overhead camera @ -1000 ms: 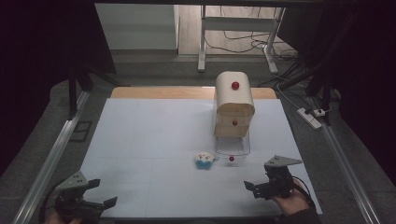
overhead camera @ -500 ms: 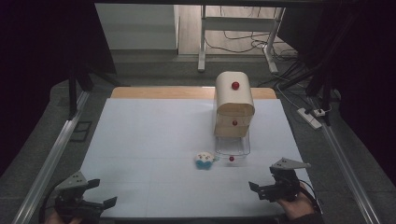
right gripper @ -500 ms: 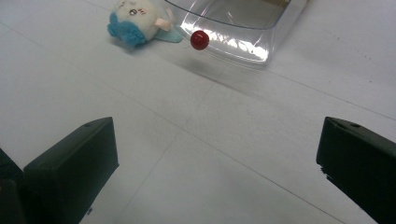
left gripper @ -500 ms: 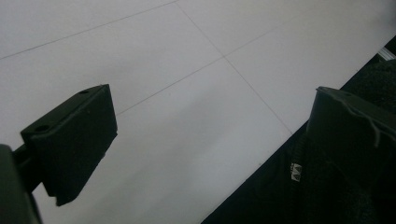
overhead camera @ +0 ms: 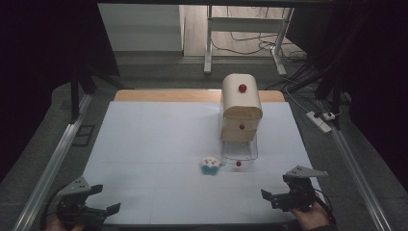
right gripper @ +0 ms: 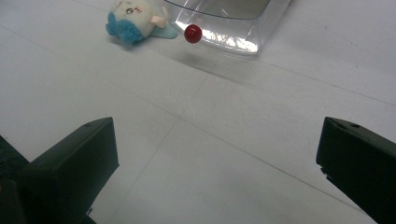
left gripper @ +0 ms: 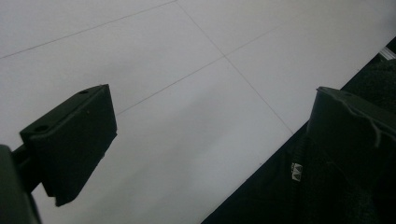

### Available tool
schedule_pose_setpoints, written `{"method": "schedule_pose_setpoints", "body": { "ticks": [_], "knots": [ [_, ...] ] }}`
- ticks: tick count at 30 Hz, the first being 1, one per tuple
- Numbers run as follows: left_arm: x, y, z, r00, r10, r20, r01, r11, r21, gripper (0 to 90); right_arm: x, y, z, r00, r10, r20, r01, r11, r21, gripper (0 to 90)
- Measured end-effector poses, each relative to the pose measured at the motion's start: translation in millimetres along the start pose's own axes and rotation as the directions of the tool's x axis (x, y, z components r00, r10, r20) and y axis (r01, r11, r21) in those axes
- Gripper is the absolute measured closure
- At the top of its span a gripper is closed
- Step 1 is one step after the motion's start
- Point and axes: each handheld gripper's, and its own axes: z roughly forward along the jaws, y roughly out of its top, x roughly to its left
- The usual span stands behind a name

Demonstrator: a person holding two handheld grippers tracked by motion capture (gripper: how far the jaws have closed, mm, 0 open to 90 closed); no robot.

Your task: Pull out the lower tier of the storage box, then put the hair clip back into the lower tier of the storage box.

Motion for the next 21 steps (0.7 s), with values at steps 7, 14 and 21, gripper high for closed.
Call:
{"method": "schedule_pose_setpoints", "body": {
  "ticks": [7,14,21],
  "knots": [
    [-0.2,0.9,0.6,0.9999,-0.006,-0.012,0.006,1.0,0.004,0.3,1.0,0.0,1.7,1.0,-0.007,-0.005,0.007,1.0,0.014,0.0],
    [-0.9,1.4,0.7,0.9992,-0.01,-0.039,0.01,0.9999,0.005,0.0,1.2,0.3,2.5,0.9999,-0.006,-0.011,0.006,1.0,0.025,0.0],
    [-2.9,2.7,1.1,0.9988,-0.005,-0.049,0.006,1.0,0.004,0.0,1.3,0.4,3.0,0.9997,-0.011,-0.022,0.012,0.999,0.034,0.0]
  ]
}}
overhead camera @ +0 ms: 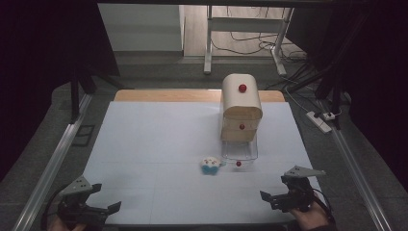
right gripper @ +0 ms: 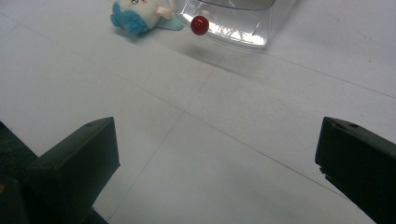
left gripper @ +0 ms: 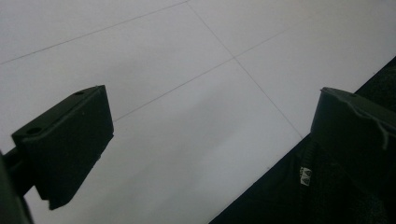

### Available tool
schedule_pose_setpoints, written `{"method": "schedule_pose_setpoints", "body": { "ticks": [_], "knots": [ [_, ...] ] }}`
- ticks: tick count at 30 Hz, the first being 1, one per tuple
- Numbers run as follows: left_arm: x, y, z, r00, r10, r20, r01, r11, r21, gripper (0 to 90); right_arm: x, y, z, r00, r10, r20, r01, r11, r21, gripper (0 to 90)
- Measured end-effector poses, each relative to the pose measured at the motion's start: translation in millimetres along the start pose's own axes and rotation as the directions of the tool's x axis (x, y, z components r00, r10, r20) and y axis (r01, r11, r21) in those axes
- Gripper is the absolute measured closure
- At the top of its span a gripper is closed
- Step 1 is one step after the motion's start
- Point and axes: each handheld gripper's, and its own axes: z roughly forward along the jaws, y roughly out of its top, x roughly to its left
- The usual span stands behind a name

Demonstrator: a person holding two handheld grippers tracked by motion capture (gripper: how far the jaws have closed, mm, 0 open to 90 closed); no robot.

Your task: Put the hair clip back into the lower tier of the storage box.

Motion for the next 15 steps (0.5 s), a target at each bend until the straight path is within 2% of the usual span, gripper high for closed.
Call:
{"method": "schedule_pose_setpoints", "body": {
  "ticks": [4,11,15],
  "knots": [
    [0.3,0.8,-0.4,1.0,-0.002,0.005,0.002,0.9999,-0.011,0.0,-0.2,0.0,0.0,1.0,0.0,-0.005,0.0,1.0,0.0,0.0],
    [-4.2,5.0,1.0,0.9996,0.023,0.016,-0.022,0.9995,-0.02,0.0,-0.1,0.2,0.4,1.0,-0.005,-0.008,0.005,1.0,0.007,0.0],
    [-6.7,8.0,2.7,0.9994,0.028,0.018,-0.028,0.9996,-0.008,0.0,-0.1,0.1,0.8,0.9999,-0.007,-0.011,0.007,1.0,0.007,0.0]
  ]
}}
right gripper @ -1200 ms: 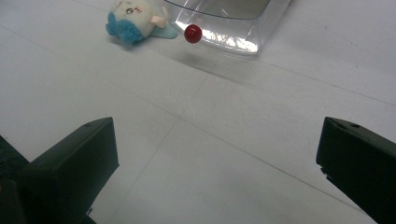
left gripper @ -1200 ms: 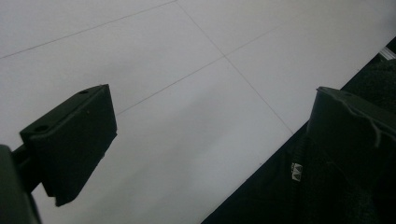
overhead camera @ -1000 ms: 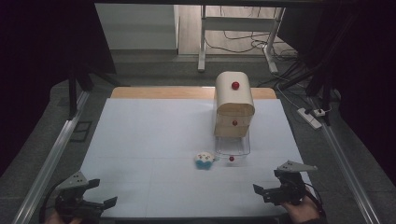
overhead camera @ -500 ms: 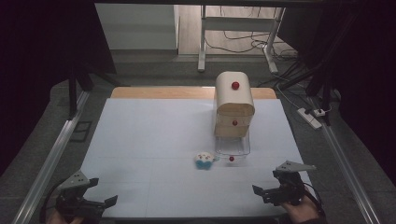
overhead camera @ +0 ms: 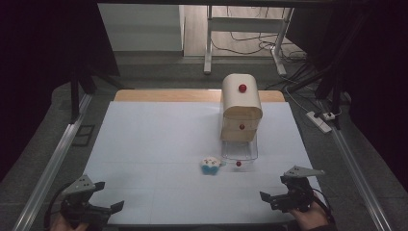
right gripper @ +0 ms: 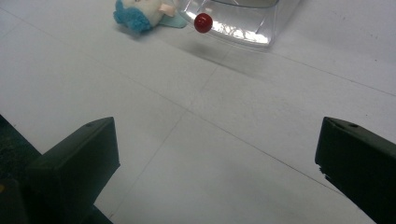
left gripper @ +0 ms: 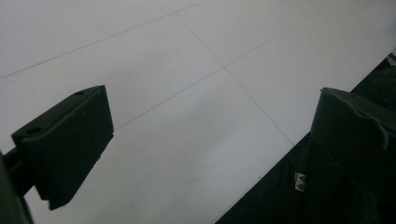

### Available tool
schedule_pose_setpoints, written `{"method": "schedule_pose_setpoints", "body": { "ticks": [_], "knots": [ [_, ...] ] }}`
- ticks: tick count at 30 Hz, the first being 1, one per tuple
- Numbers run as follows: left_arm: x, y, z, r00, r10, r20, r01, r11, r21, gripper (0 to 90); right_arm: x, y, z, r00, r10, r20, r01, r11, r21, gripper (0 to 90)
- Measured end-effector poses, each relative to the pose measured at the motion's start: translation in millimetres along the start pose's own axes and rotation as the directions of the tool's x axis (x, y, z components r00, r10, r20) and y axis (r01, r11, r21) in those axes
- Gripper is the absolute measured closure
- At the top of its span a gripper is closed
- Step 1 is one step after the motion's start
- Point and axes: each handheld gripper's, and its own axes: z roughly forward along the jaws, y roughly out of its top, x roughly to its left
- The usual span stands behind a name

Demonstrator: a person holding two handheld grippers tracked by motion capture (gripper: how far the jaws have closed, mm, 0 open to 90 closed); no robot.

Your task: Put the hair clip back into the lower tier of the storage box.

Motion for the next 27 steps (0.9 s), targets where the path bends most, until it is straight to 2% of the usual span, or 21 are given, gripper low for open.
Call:
{"method": "schedule_pose_setpoints", "body": {
  "ticks": [5,12,15,18,24,27],
  "knots": [
    [-2.1,3.6,3.8,0.9991,0.015,0.039,-0.015,0.9999,0.006,0.0,0.1,0.0,0.2,1.0,-0.003,0.0,0.003,1.0,0.001,0.0],
    [-5.1,9.5,9.9,0.9955,0.061,0.072,-0.061,0.9981,-0.005,0.0,0.1,0.2,0.4,1.0,-0.001,-0.001,0.001,1.0,0.004,0.0],
    [-4.6,12.3,11.1,0.9939,0.063,0.09,-0.061,0.998,-0.017,0.0,0.2,0.2,0.6,1.0,-0.002,0.0,0.002,1.0,0.005,0.0],
    [-4.3,14.6,11.7,0.9943,0.059,0.089,-0.057,0.998,-0.027,0.0,0.1,0.2,0.6,1.0,-0.002,0.0,0.002,1.0,0.005,0.0],
    [-5.4,16.9,14.0,0.9933,0.083,0.08,-0.078,0.9949,-0.064,0.0,0.1,0.2,0.8,1.0,-0.001,0.0,0.001,1.0,0.007,0.0],
    [-6.3,18.8,15.4,0.992,0.078,0.1,-0.07,0.9947,-0.075,0.0,0.1,0.3,0.9,1.0,-0.001,0.0,0.001,1.0,0.008,0.0]
  ]
}}
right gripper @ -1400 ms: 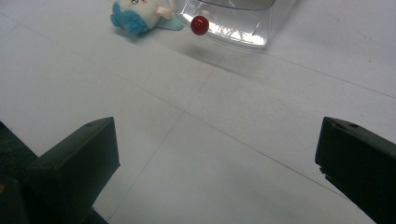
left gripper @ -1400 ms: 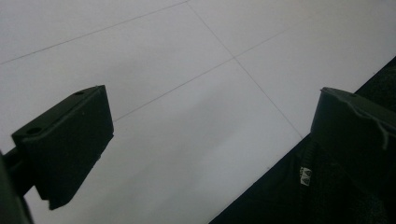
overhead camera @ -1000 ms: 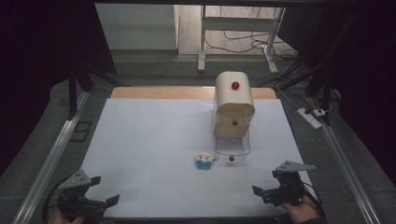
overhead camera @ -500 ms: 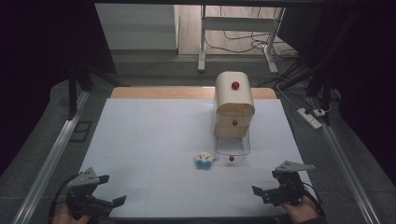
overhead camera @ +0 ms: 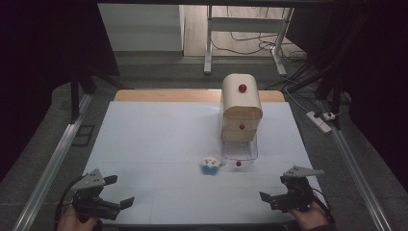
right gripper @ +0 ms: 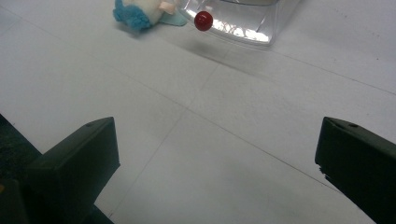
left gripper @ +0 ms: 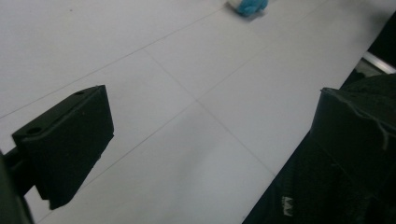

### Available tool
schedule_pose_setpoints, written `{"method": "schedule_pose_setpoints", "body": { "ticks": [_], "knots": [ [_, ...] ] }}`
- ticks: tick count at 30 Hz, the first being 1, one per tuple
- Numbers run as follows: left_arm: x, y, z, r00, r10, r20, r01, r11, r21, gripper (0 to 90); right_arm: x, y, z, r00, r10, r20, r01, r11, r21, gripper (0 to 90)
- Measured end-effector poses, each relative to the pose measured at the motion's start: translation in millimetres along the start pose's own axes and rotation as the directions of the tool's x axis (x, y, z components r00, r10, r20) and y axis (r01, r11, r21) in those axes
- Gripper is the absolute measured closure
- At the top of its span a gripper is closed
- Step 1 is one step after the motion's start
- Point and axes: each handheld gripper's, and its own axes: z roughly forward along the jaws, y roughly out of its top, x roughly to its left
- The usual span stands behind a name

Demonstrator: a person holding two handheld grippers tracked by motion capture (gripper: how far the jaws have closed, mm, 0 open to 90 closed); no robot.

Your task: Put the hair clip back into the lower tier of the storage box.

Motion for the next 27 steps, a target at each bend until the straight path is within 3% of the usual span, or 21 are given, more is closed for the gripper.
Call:
{"method": "schedule_pose_setpoints", "body": {
  "ticks": [16,27],
  "knots": [
    [-6.9,12.3,25.0,0.9973,0.064,0.035,-0.065,0.9973,0.033,0.0,-0.4,0.2,0.3,1.0,0.002,-0.004,-0.002,1.0,0.004,0.0],
    [-8.8,21.8,41.1,0.9938,0.078,0.079,-0.082,0.9954,0.049,0.0,-0.7,0.2,0.3,1.0,0.007,-0.004,-0.007,1.0,0.004,0.0]
  ]
}}
